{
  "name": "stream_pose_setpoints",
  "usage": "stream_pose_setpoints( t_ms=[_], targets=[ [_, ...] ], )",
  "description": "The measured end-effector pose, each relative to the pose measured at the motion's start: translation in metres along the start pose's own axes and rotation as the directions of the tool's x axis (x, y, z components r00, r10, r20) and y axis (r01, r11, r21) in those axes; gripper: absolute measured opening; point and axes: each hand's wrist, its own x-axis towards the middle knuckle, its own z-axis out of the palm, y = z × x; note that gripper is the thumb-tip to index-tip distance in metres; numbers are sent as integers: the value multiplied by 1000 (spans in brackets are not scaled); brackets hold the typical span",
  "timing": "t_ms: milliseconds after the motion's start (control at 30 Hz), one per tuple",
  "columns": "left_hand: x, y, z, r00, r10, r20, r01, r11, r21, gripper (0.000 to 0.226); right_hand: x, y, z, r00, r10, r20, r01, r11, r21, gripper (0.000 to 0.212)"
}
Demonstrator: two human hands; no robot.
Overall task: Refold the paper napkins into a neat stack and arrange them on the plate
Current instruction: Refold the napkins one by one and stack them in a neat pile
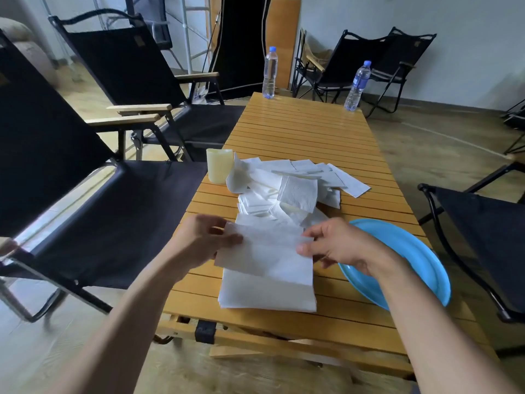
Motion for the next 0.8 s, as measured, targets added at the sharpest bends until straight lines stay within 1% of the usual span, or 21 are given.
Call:
stream_pose_setpoints(
  t_ms=[67, 167, 233, 333, 467, 533, 600, 667, 700, 733, 800],
  targets=[
    [-3, -5, -1, 990, -133, 54, 131, 990, 47, 14, -2, 3, 6, 992, 92, 81, -84, 992, -91, 17],
    [-6, -10, 1, 956, -280, 87, 266, 954, 141, 25, 1, 6, 13, 991, 127, 51, -117, 979, -169, 24],
    [-7, -11, 2, 943, -323, 78, 305, 935, 181, 29, 3, 7, 13, 989, 146, 34, -134, 965, -225, 28],
    [-5, -11, 5, 942, -331, 58, 312, 926, 212, 34, 6, 10, 14, 988, 154, -3, -148, 945, -293, 33],
    [-4, -13, 11, 947, -320, 29, 301, 913, 276, 40, 9, 15, 17, 987, 154, -48, -161, 903, -399, 35],
    [-3, -14, 12, 950, -313, 14, 294, 904, 310, 41, 10, 16, 17, 987, 118, -106, -154, 872, -466, 38],
    [-1, -16, 11, 958, -286, -12, 273, 902, 334, 43, 13, 15, 16, 983, 43, -177, -121, 882, -456, 38],
    [1, -19, 9, 973, -220, -75, 233, 910, 344, 43, 18, 15, 16, 961, -85, -264, -32, 911, -410, 30],
    [4, -20, 8, 979, -170, -110, 198, 916, 348, 41, 21, 16, 17, 936, -163, -311, 22, 911, -411, 24],
    [7, -22, 9, 984, -109, -140, 152, 922, 357, 36, 24, 16, 18, 911, -231, -341, 62, 895, -441, 18],
    [14, -26, 12, 984, 28, -174, 45, 915, 401, 20, 28, 18, 22, 890, -307, -336, 88, 841, -534, 18]
  ],
)
